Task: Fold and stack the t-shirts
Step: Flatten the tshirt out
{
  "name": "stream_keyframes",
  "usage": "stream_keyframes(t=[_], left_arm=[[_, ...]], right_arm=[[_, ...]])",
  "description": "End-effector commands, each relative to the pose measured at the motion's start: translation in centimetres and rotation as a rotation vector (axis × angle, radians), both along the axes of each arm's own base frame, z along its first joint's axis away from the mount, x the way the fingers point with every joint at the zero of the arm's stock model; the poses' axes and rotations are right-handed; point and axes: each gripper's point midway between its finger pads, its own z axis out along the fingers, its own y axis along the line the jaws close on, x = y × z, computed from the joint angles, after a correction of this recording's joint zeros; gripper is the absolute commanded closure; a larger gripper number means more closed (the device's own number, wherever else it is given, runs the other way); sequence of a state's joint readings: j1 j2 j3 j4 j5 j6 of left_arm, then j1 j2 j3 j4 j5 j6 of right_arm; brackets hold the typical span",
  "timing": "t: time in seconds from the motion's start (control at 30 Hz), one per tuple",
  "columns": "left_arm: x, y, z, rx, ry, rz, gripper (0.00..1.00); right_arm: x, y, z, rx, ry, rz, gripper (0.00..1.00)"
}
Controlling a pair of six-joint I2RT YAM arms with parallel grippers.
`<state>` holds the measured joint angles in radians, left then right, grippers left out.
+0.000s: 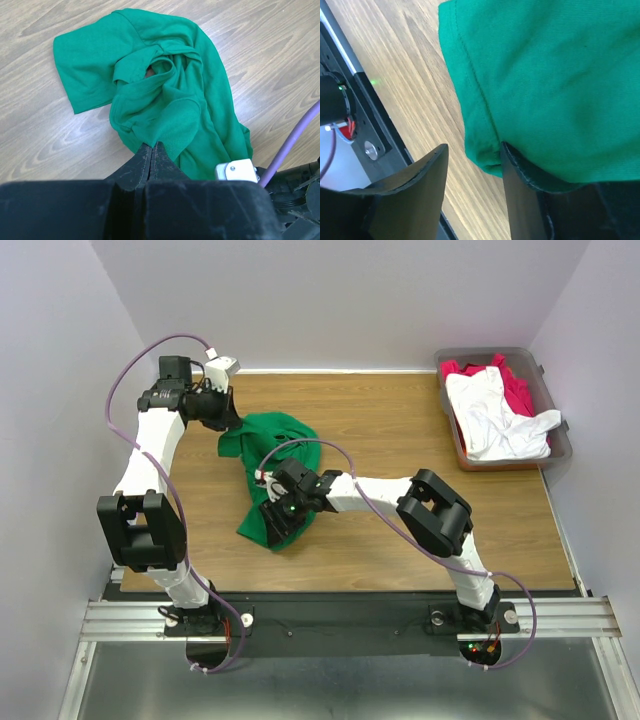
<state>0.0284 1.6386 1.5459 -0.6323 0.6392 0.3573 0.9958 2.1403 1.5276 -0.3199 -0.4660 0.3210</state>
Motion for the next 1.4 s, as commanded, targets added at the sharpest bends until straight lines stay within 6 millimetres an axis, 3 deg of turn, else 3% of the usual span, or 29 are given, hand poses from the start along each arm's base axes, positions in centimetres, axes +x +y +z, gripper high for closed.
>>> stream_keyframes(t=[0.0, 0.4, 0.5, 0.53, 0.6, 0.7, 0.77, 0.8, 0.83, 0.87, 0.9, 0.93, 0.97, 1.0, 1.07, 1.17, 1.27, 1.3, 1.37], left_arm=[[-0.3, -0.1, 1.6, -0.012, -0.055, -0.018, 1.00], [0.1, 0.6, 1.0, -0.011, -0.043, -0.004, 1.00], [0.3, 0.7, 0.8, -0.006, -0.044, 0.000, 1.00], [0.4, 0.8, 0.8, -0.004, -0.045, -0.001, 1.00], [0.4, 0.9, 0.6, 0.002, -0.041, -0.001, 1.00], [0.4, 1.1, 0.8, 0.024, -0.049, -0.012, 1.00], [0.2, 1.6, 1.0, 0.047, -0.049, -0.019, 1.00], [0.5, 2.1, 1.8, 0.076, -0.082, -0.031, 1.00], [0.6, 2.9, 2.1, 0.102, -0.094, -0.020, 1.00], [0.4, 3.4, 2.1, 0.119, -0.084, -0.020, 1.00], [0.7, 4.2, 3.0, 0.150, -0.108, -0.012, 1.00], [0.5, 5.1, 2.7, 0.177, -0.096, -0.018, 1.00], [0.5, 5.7, 2.8, 0.199, -0.097, -0.025, 1.00], [0.3, 6.2, 2.7, 0.220, -0.093, -0.030, 1.00], [-0.1, 7.6, 2.6, 0.299, -0.095, -0.059, 1.00], [-2.3, 9.3, 1.2, 0.427, -0.081, -0.141, 1.00], [-6.4, 10.8, -2.1, 0.557, -0.013, -0.229, 1.00], [-8.7, 11.7, -4.3, 0.634, 0.024, -0.285, 1.00], [-11.2, 12.4, -6.6, 0.698, 0.067, -0.340, 1.00]], right_arm=[[0.0, -1.1, -0.7, -0.039, -0.064, 0.034, 0.49], [1.2, -4.8, -4.3, -0.198, -0.228, 0.098, 0.65], [1.4, -5.3, -5.0, -0.229, -0.279, 0.127, 0.78], [1.5, -5.4, -5.0, -0.234, -0.289, 0.129, 0.91], [2.1, -5.8, -4.7, -0.250, -0.320, 0.119, 0.99], [3.5, -6.8, -2.7, -0.257, -0.384, 0.119, 0.99], [4.8, -8.3, 0.8, -0.235, -0.421, 0.093, 0.99], [7.2, -10.3, 2.3, -0.230, -0.429, 0.035, 0.99], [8.2, -12.2, 4.6, -0.215, -0.457, 0.022, 0.99], [11.0, -15.1, 6.0, -0.226, -0.479, -0.055, 0.99], [12.1, -16.8, 7.1, -0.235, -0.502, -0.081, 0.99], [14.1, -20.2, 9.6, -0.251, -0.566, -0.133, 1.00], [14.0, -20.4, 10.8, -0.240, -0.595, -0.126, 0.99], [15.6, -23.2, 11.8, -0.250, -0.606, -0.186, 1.00], [16.4, -26.2, 14.4, -0.278, -0.668, -0.209, 0.99], [18.4, -32.7, 16.2, -0.345, -0.713, -0.315, 0.99], [19.1, -37.0, 15.9, -0.406, -0.720, -0.352, 0.99], [19.3, -39.4, 15.3, -0.437, -0.707, -0.380, 0.99], [19.2, -41.3, 14.7, -0.465, -0.697, -0.392, 0.99]])
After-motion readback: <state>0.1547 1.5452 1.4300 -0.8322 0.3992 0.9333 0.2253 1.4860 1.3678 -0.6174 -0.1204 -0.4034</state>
